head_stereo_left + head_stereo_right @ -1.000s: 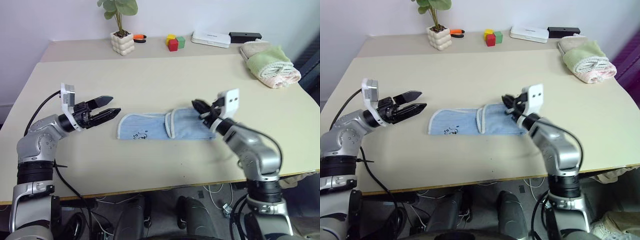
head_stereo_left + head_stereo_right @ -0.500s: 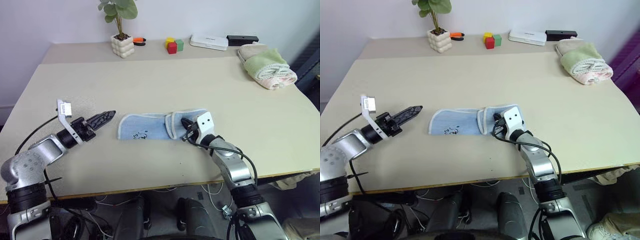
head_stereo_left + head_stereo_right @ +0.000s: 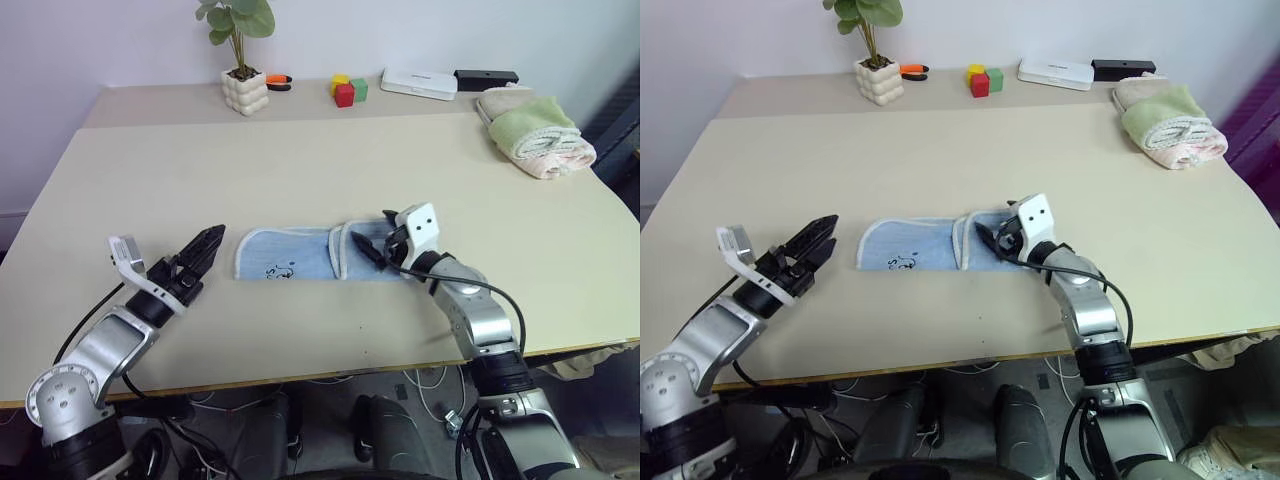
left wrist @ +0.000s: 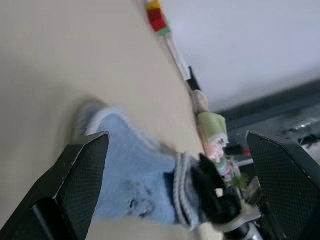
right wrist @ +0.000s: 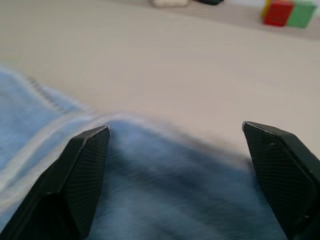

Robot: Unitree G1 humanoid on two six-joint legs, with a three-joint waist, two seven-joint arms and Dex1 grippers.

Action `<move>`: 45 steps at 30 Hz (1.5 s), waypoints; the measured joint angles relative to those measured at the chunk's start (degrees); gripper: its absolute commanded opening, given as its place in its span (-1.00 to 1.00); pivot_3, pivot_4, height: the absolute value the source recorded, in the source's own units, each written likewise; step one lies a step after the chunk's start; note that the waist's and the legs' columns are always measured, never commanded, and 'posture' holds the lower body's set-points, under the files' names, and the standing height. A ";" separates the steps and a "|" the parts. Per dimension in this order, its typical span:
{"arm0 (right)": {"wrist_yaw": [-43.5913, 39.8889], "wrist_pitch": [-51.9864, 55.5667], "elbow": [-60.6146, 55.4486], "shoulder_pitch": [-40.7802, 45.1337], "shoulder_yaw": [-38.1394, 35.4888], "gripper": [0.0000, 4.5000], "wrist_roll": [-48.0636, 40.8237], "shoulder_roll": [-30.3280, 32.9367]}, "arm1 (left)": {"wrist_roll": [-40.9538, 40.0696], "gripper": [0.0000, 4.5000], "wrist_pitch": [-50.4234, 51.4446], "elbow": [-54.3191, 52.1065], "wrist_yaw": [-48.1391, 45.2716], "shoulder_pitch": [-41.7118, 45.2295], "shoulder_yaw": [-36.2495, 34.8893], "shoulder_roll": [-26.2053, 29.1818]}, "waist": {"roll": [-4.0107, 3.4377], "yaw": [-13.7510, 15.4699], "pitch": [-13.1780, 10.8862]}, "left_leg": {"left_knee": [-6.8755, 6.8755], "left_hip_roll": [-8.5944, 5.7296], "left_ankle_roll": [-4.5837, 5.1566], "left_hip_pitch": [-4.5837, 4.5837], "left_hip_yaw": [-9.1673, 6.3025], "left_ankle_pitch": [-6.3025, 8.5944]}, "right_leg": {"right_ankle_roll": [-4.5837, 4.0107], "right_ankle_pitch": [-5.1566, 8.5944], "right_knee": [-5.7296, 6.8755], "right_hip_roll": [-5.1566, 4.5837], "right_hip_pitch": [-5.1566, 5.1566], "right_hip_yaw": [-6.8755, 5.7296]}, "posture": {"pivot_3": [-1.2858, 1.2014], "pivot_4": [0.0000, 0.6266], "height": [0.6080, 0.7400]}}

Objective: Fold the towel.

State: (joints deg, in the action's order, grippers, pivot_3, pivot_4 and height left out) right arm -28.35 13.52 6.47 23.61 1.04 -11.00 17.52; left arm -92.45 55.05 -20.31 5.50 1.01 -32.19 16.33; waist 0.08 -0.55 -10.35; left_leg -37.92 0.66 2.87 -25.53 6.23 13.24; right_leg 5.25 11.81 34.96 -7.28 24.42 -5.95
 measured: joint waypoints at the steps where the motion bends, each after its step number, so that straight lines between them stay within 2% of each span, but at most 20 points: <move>1: -0.94 0.87 -0.22 0.51 -0.82 0.96 -1.27 0.65 | -1.38 1.00 -1.50 -1.24 2.26 -1.24 0.71 -1.35 | 0.00 -0.02 0.00 | 0.00 -0.01 0.05 0.01 0.01 0.03 | -0.01 0.01 -0.02 -0.03 0.00 0.00 | 0.03 -0.52 1.00; 5: -8.78 5.43 -6.35 1.11 -3.27 0.96 -8.59 4.97 | -8.95 1.00 -8.78 -1.57 12.55 -5.47 2.72 -5.77 | 0.00 0.04 -0.01 | 0.02 0.00 0.10 -0.02 -0.01 0.07 | -0.06 0.04 -0.05 -0.07 -0.03 0.00 | 0.03 -0.52 1.00; 9: -14.99 6.64 -10.82 0.75 -3.30 0.96 -10.86 9.78 | -11.98 1.00 -12.27 -1.63 18.27 -6.71 4.51 -2.82 | 0.00 0.10 0.00 | 0.02 0.01 0.11 0.03 -0.02 0.07 | -0.15 0.10 -0.15 -0.06 0.00 -0.07 | 0.03 -0.52 1.00; 15: -16.16 6.80 -10.36 -0.48 -3.25 0.96 -10.37 10.88 | -16.32 1.00 -14.92 0.17 21.68 -6.68 7.87 -1.43 | -0.12 0.22 0.06 | 0.06 0.01 0.16 -0.01 -0.01 0.10 | -0.15 0.07 -0.51 -0.04 -0.10 -0.13 | 0.03 -0.52 1.00; 21: -16.24 7.37 -11.20 -0.47 -3.25 0.96 -10.49 11.05 | -19.56 1.00 -12.68 1.20 22.09 -5.01 13.38 -0.02 | -0.12 0.77 0.06 | 0.30 0.00 0.14 -0.02 0.01 0.09 | -0.15 0.07 -0.69 -0.02 -0.07 -0.16 | 0.03 -0.52 1.00; 28: -15.57 7.32 -11.20 -0.46 -3.21 0.96 -10.05 10.94 | -20.55 1.00 -11.84 4.25 21.86 -2.51 15.17 1.53 | -0.14 1.40 0.07 | 0.54 0.00 0.02 0.05 0.03 0.01 | -0.16 0.07 -0.76 0.00 -0.06 -0.19 | 0.03 -0.52 1.00; 37: -14.77 6.94 -11.20 -0.46 -3.26 0.96 -8.91 11.23 | -20.11 1.00 -13.92 11.38 18.21 2.36 15.54 -0.23 | -0.22 1.36 0.12 | 0.57 0.00 0.02 0.08 0.03 0.01 | -0.18 0.06 -0.81 0.00 -0.09 -0.20 | 0.03 -0.52 1.00; 40: -14.73 6.90 -11.20 -0.46 -3.31 1.00 -8.76 11.50 | -18.81 0.65 -13.35 14.38 16.09 3.85 15.66 -0.21 | -0.29 1.39 0.16 | 0.56 -0.01 0.02 0.08 0.04 0.01 | -0.18 0.05 -0.80 0.01 -0.10 -0.22 | 0.03 -0.52 1.00; 45: -14.59 6.71 -11.20 -0.48 -3.51 1.00 -8.21 12.10 | -14.28 -0.54 -12.05 20.07 11.20 7.28 15.55 -0.25 | -0.62 1.38 0.35 | 0.57 0.02 0.02 0.11 0.03 0.00 | -0.17 0.06 -0.80 0.09 -0.12 -0.24 | 0.03 -0.52 1.00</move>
State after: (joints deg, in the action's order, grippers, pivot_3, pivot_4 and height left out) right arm -42.94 20.23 -4.73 23.13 -2.47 -19.21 29.62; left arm -106.73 43.00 -0.25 16.71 8.29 -16.63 16.08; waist -0.53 0.83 -9.99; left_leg -37.35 0.67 2.89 -25.43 6.26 13.25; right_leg 5.07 11.87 34.16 -7.19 24.30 -6.19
